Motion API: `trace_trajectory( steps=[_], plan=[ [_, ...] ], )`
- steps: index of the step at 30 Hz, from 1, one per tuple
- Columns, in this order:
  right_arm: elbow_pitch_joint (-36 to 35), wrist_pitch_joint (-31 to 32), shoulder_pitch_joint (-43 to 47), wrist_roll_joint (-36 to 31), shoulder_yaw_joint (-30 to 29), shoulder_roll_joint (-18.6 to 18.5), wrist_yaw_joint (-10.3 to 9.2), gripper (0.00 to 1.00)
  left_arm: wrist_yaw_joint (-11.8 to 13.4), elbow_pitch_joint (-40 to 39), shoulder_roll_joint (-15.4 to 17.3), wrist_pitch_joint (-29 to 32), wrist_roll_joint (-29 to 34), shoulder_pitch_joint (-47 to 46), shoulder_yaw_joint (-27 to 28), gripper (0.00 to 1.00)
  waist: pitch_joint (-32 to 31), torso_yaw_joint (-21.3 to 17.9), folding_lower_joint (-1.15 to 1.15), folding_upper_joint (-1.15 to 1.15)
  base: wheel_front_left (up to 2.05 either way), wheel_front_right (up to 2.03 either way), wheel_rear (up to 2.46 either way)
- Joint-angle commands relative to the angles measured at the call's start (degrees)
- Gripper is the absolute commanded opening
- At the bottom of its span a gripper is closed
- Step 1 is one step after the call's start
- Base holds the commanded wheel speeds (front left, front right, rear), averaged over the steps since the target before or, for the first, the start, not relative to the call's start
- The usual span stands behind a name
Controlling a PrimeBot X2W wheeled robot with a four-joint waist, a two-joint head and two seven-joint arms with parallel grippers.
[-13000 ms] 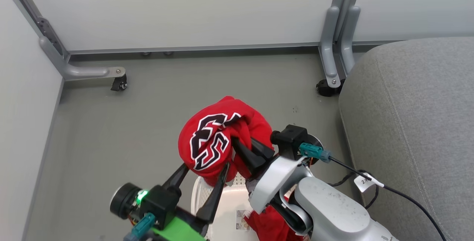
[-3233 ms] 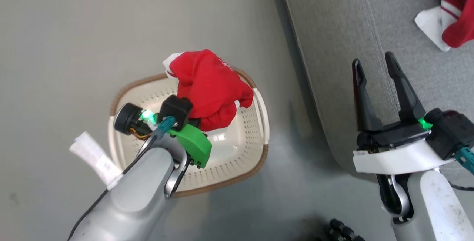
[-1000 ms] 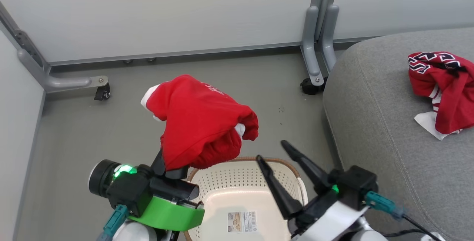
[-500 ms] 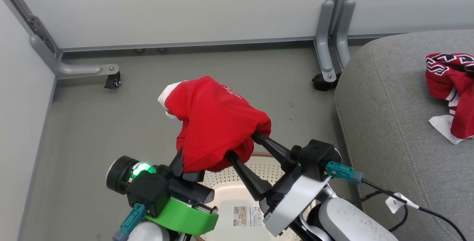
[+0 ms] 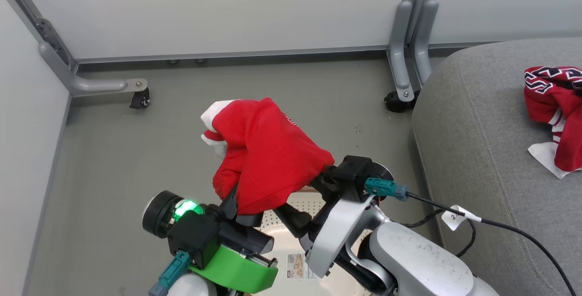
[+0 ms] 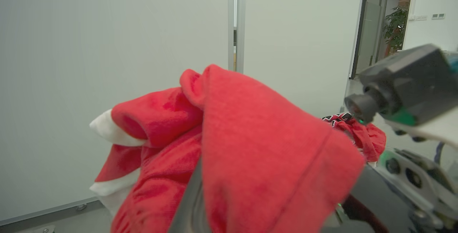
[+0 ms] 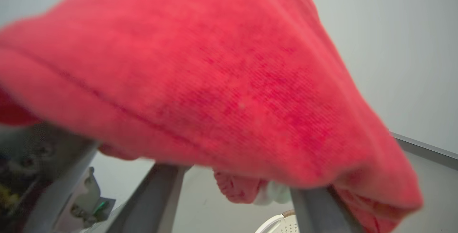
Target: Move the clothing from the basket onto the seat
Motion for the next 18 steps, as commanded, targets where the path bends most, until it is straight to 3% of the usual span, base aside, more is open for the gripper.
trace_trajectory(
  steps=[1,18],
  plan=[
    [0.52,-0.41,-0.92,0.75,0.43,-0.07,0.0,0.0,-0.26,-0.11,-0.25,0.02,-0.32,-0.7,-0.11,0.0,-0.03,0.0,0.0,0.0,0.0,0.0,0.0],
    [3.67,-3.27,-3.77,3.59,3.08,-0.84,0.0,0.0,0.76,0.58,0.71,-0.03,-0.55,-0.62,-0.05,0.0,-0.43,0.21,0.0,0.0,0.0,0.0,0.0]
  ],
)
